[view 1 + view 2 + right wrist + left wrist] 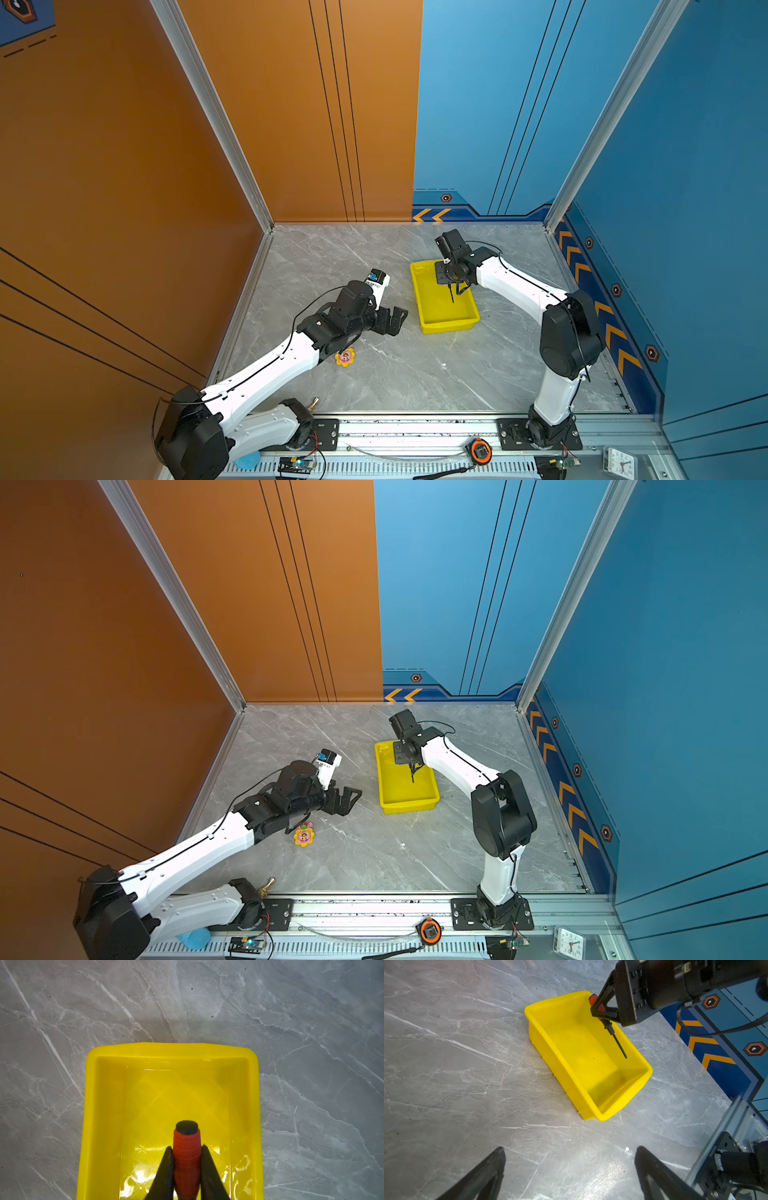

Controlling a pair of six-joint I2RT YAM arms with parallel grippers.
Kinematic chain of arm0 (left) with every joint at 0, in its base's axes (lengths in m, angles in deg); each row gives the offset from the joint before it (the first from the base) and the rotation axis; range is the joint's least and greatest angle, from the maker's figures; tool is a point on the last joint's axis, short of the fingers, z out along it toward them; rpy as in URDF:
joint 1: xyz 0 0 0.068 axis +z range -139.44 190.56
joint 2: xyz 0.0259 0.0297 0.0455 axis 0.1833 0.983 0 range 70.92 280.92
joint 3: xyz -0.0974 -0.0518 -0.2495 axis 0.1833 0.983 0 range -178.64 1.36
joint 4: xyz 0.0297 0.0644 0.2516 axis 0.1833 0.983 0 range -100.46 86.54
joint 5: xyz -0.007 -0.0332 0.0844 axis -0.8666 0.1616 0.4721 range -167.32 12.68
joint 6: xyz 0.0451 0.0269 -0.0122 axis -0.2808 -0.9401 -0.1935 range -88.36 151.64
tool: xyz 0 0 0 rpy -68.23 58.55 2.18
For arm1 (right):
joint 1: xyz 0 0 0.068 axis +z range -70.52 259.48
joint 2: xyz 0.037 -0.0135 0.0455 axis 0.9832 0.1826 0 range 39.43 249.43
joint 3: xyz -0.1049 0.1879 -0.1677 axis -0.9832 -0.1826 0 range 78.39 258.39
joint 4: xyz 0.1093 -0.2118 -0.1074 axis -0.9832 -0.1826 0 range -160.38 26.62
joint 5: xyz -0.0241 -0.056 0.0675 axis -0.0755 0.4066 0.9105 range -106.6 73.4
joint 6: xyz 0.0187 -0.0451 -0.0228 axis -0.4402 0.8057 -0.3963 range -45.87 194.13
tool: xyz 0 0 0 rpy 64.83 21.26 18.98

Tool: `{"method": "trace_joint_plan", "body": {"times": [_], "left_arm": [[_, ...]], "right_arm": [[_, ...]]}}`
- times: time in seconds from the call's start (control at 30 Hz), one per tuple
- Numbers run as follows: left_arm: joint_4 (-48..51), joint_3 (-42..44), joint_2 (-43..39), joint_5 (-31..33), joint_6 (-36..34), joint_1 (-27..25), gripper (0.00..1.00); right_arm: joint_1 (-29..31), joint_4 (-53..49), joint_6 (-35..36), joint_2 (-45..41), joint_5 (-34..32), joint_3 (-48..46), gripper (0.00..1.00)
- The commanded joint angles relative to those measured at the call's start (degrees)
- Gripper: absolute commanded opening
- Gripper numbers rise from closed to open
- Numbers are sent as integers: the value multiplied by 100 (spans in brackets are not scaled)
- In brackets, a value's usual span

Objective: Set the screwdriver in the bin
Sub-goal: 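Lift the screwdriver over the yellow bin with the right gripper while the left arm rises, then lower the screwdriver into the yellow bin and open the right gripper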

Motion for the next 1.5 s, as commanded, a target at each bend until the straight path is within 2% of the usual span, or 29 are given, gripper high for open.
{"method": "trace_joint_plan", "body": {"times": [0.0, 0.2, 0.3, 0.7, 0.93, 1.27, 1.47], "left_arm": [[-494, -30, 177, 457, 182, -132, 98], [-707, 75, 301, 1046, 377, -222, 98], [-829, 145, 332, 1150, 441, -221, 98], [-981, 225, 452, 461, -111, -383, 98], [-974, 161, 587, 470, -117, -496, 98], [-943, 119, 652, 738, -5, -620, 98], [-868, 146, 600, 856, 62, -636, 98]], "right_arm": [[-106, 260, -30, 258, 304, 114, 0], [-251, 585, -251, 553, 583, -164, 0], [-256, 660, -291, 724, 645, -210, 0], [-300, 739, -293, 1209, 800, -111, 0], [-317, 743, -328, 1446, 822, -19, 0], [-302, 742, -373, 1538, 748, -45, 9], [-275, 743, -372, 1486, 688, -68, 19]]}}
